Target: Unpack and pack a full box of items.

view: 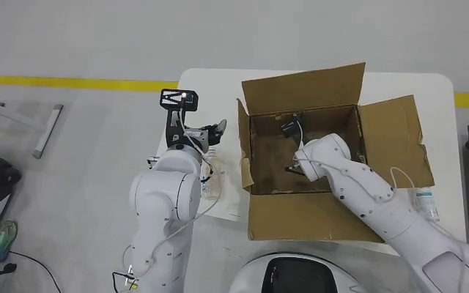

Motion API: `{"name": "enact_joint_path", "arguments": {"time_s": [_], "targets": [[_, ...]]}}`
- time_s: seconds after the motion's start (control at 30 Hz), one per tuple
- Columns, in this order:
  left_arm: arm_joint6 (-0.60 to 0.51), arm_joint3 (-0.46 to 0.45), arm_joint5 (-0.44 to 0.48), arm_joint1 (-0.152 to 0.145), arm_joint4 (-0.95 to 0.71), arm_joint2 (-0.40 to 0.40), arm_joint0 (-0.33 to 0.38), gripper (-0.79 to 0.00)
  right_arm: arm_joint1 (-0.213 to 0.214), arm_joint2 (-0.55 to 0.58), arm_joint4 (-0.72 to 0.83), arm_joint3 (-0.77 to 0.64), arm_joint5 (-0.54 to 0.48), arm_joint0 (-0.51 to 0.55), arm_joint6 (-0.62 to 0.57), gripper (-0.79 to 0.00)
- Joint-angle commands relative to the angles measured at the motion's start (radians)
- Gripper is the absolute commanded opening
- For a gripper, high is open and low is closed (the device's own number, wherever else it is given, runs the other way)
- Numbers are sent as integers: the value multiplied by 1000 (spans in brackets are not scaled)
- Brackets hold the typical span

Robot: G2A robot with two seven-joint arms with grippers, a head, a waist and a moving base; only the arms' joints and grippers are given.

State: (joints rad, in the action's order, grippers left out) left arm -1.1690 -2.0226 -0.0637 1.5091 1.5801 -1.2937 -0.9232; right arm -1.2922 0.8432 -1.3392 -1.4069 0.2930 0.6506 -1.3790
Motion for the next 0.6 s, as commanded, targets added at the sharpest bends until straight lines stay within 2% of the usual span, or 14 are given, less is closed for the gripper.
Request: {"name": "enact_joint_path", "arguments": {"time_s": [0.0, 0.27, 0.4, 0.43, 0.57], "targets": [[0, 0, 0, 0, 0, 0, 0, 0, -4, 1, -1, 12, -8, -2, 0, -440], [0, 0, 0, 0, 0, 0, 0, 0, -20, 6, 1, 56, -27, -11, 4, -499], [0, 0, 0, 0, 0, 0, 0, 0, -28, 9, 0, 73, -34, -14, 9, -653], [0, 0, 0, 0, 0, 0, 0, 0, -29, 9, -1, 77, -36, -14, 8, -776], [0, 0, 0, 0, 0, 0, 0, 0, -36, 12, -7, 86, -43, -16, 8, -785]]}}
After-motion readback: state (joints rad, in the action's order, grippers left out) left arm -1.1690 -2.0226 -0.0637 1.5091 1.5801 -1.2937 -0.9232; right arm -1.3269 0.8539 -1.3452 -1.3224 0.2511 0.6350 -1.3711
